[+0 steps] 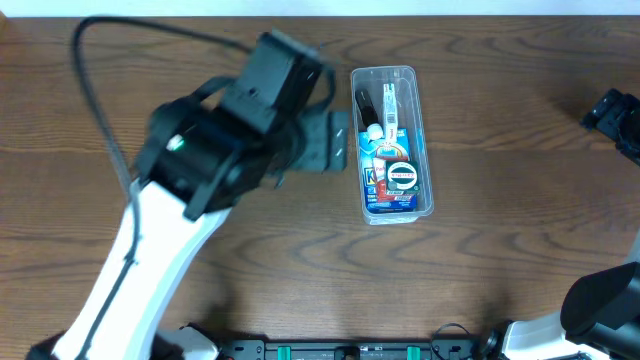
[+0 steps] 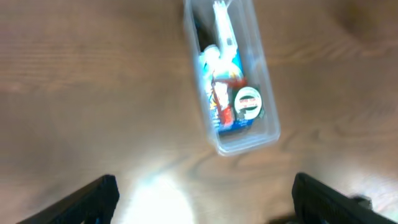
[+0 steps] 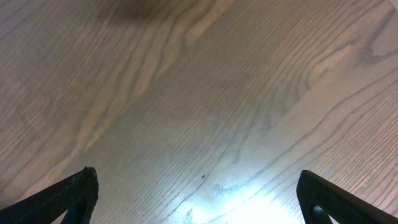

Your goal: Pack container

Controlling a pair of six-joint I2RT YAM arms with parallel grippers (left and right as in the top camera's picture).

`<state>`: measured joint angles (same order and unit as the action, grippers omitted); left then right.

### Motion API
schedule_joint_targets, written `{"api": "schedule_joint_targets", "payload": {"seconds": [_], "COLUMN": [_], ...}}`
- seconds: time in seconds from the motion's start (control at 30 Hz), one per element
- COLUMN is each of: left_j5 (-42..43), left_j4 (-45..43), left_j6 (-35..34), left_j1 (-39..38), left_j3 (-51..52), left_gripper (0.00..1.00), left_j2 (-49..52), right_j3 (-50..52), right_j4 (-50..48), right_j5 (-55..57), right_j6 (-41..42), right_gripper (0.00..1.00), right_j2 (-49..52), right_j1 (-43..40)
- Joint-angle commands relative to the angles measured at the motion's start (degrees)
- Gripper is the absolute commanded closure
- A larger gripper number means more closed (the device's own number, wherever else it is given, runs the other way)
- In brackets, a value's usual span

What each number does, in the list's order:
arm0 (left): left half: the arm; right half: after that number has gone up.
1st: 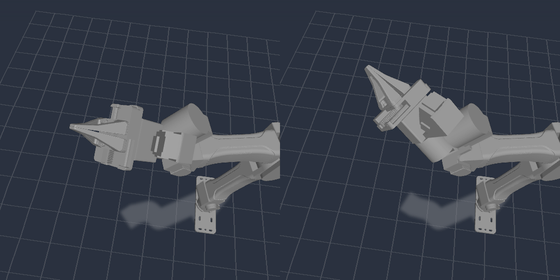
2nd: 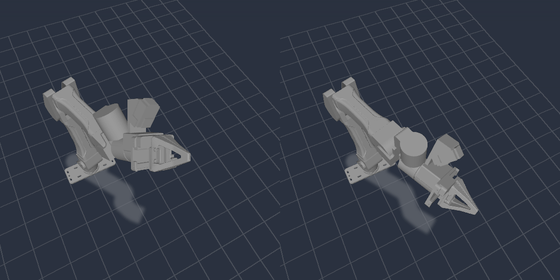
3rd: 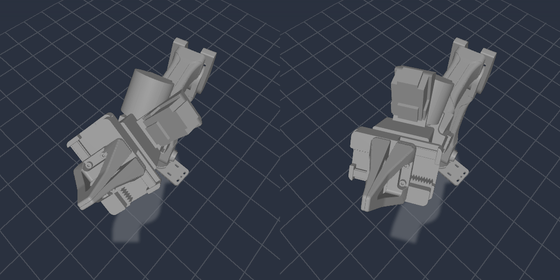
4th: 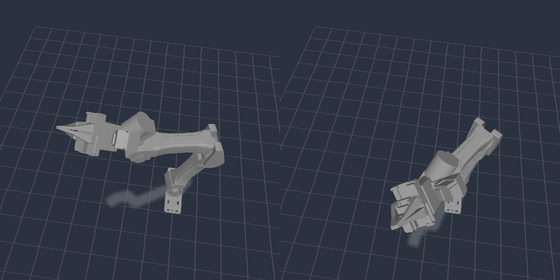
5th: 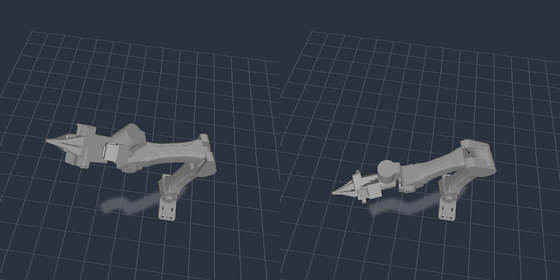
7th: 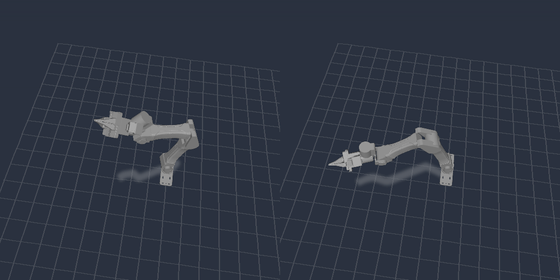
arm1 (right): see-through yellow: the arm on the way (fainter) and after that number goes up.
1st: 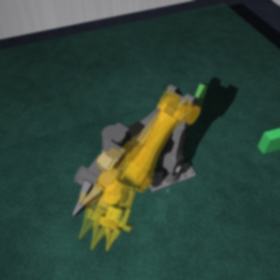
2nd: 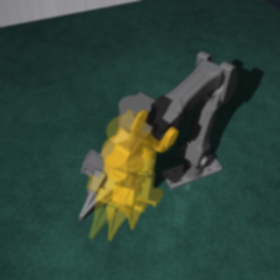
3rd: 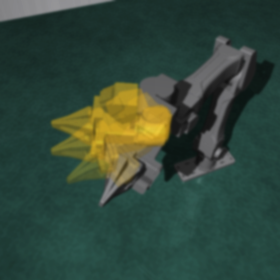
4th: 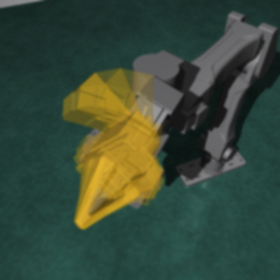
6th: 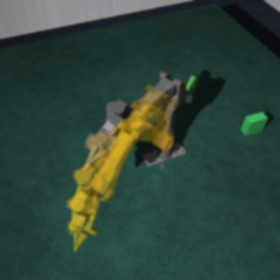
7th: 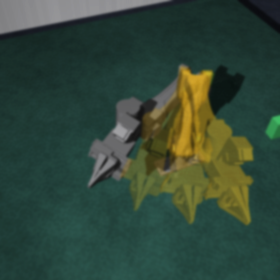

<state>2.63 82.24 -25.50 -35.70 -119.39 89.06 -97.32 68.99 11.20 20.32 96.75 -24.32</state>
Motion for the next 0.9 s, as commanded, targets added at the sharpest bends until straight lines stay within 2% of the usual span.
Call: {"api": "schedule_joint_targets", "payload": {"seconds": [0.0,0.4,0.43,0.5,0.73,0.87], "left_j5": [-0.07,-0.92,-0.96,-0.92,-0.2,-0.57], "left_j4": [2.62,9.31,9.84,10.95,14.53,14.53], "left_j6": [0.31,-1.62,-1.57,-1.6,-1.62,1.88], "left_j1": [-0.81,-3.98,-3.98,-3.98,-3.98,-3.98], "left_j3": [1.4,10.49,11.28,12.57,12.9,12.96], "left_gripper": [0.09,0.06,0.02,0.02,0.02,0.02], "left_j2": [-3.67,-18.27,-19.19,-20.68,-22.1,-22.1], "right_j3": [-0.04,-0.04,-0.04,-0.04,-0.04,-0.04], "right_j4": [0.02,0.02,0.02,0.02,0.02,0.02], "right_j5": [0.59,0.59,0.59,0.59,0.59,0.59], "right_j6": [-0.48,-0.48,-0.48,-0.48,-0.48,-0.48], "right_gripper": [0.01,0.01,0.01,0.01,0.01,0.01], "right_j2": [-0.48,-0.48,-0.48,-0.48,-0.48,-0.48], "right_j1": [-0.39,-0.39,-0.39,-0.37,-0.37,-0.39]}}
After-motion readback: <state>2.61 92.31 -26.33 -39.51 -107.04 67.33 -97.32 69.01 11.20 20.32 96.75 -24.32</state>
